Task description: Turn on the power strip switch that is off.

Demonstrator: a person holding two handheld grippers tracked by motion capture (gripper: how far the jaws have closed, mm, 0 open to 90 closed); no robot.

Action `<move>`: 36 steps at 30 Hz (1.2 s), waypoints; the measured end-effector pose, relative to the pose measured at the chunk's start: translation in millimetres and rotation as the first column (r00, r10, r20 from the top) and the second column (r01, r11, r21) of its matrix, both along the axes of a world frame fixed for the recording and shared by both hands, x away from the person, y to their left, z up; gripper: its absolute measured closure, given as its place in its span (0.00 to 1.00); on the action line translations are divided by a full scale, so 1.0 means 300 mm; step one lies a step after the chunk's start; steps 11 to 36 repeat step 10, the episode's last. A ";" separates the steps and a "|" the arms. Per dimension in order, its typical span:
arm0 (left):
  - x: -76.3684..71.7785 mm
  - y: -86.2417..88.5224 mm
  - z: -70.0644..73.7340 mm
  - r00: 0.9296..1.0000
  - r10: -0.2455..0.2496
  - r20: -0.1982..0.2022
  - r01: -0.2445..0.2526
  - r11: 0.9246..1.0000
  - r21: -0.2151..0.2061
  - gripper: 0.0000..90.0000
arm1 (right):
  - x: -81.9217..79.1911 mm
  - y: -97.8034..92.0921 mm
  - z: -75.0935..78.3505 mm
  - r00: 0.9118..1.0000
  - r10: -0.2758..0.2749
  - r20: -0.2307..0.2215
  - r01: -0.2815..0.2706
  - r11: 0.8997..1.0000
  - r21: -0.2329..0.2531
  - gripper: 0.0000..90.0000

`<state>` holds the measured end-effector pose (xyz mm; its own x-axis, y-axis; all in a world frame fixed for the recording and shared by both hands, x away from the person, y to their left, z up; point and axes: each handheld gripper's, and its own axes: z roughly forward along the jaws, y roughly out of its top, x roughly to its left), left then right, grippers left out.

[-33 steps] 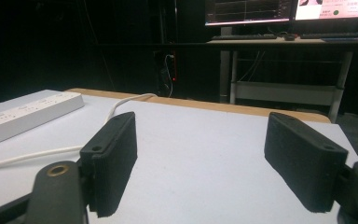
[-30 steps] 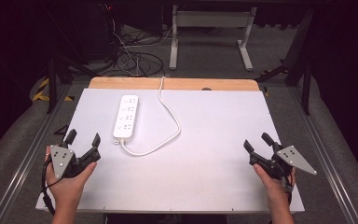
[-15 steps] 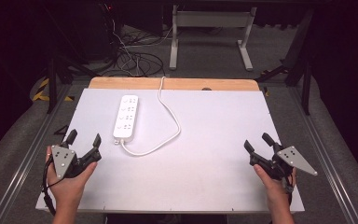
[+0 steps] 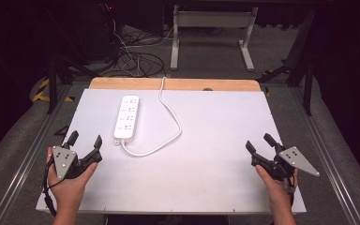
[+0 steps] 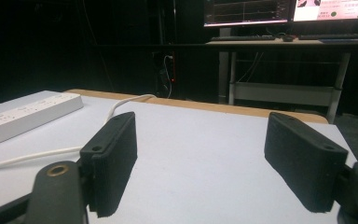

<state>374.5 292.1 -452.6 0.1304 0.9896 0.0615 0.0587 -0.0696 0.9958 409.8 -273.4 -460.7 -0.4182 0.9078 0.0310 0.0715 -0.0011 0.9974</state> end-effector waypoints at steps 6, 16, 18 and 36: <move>0.001 0.009 -0.003 1.000 0.009 -0.001 -0.009 1.000 -0.004 0.27 | 0.003 0.002 -0.003 1.000 0.001 -0.001 -0.001 1.000 -0.004 0.29; 0.001 0.016 -0.004 1.000 0.016 0.000 -0.016 1.000 -0.007 0.27 | 0.005 0.002 -0.004 1.000 0.002 -0.003 -0.002 1.000 -0.007 0.29; 0.001 0.016 -0.004 1.000 0.016 0.000 -0.016 1.000 -0.007 0.27 | 0.005 0.002 -0.004 1.000 0.002 -0.003 -0.002 1.000 -0.007 0.29; 0.001 0.016 -0.004 1.000 0.016 0.000 -0.016 1.000 -0.007 0.27 | 0.005 0.002 -0.004 1.000 0.002 -0.003 -0.002 1.000 -0.007 0.29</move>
